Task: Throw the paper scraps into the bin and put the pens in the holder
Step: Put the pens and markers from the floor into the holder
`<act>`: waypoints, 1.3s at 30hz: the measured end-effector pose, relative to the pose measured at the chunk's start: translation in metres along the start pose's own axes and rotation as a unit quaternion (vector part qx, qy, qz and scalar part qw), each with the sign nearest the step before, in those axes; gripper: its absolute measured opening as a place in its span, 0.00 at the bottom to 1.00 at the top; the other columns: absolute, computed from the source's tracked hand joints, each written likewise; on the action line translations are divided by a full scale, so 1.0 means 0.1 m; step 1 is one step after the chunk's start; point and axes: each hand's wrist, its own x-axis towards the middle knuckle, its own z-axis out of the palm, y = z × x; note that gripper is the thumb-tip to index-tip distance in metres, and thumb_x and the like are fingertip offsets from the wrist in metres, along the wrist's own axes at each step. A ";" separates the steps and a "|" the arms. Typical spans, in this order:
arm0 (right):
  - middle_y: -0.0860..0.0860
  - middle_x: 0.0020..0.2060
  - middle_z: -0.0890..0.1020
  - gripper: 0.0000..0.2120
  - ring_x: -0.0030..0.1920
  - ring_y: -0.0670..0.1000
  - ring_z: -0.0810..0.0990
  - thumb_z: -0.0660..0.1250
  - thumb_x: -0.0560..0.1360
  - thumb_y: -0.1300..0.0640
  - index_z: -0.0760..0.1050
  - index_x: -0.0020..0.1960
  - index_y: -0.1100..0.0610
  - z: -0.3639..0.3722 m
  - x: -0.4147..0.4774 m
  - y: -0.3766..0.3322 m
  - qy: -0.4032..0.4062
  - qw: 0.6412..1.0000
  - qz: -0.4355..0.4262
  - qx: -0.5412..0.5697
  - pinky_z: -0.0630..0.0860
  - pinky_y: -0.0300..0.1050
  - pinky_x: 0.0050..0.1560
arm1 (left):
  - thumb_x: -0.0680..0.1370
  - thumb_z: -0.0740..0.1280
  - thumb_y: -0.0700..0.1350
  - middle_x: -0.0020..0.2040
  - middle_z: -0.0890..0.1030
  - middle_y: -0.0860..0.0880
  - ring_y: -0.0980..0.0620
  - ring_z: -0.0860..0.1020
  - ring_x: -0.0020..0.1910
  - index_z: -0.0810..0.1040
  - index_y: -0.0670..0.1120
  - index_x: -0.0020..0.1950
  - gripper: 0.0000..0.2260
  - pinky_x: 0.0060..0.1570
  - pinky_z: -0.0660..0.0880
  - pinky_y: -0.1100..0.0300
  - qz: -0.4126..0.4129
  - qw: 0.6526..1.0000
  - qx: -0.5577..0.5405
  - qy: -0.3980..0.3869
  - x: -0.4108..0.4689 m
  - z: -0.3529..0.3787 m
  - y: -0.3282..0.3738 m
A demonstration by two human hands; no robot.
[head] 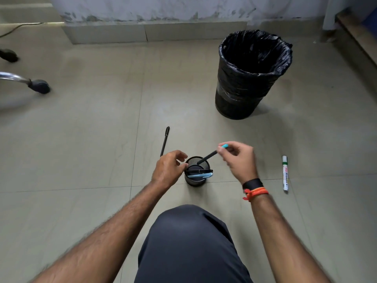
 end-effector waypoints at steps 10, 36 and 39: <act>0.46 0.40 0.80 0.07 0.39 0.44 0.75 0.74 0.71 0.53 0.84 0.49 0.49 0.38 -0.05 0.25 -0.137 0.958 0.004 -0.253 0.67 0.39 0.44 | 0.73 0.67 0.36 0.70 0.68 0.45 0.43 0.69 0.68 0.62 0.45 0.74 0.30 0.67 0.68 0.52 -0.070 0.976 0.163 -0.125 -0.22 0.34 -0.64; 0.55 0.44 0.83 0.14 0.47 0.59 0.83 0.71 0.68 0.61 0.74 0.52 0.55 -0.86 0.33 0.90 0.144 0.966 0.167 -0.136 0.81 0.54 0.49 | 0.65 0.79 0.42 0.77 0.52 0.47 0.36 0.56 0.73 0.52 0.55 0.76 0.49 0.62 0.73 0.45 -0.019 0.965 0.228 -0.130 -0.22 0.63 -0.98; 0.60 0.48 0.79 0.34 0.42 0.56 0.82 0.70 0.68 0.69 0.62 0.65 0.43 -0.44 0.16 0.39 0.083 0.988 0.081 0.102 0.83 0.56 0.40 | 0.65 0.79 0.42 0.79 0.46 0.47 0.35 0.49 0.76 0.46 0.57 0.78 0.53 0.64 0.72 0.43 -0.055 0.955 0.238 -0.166 -0.18 0.58 -0.87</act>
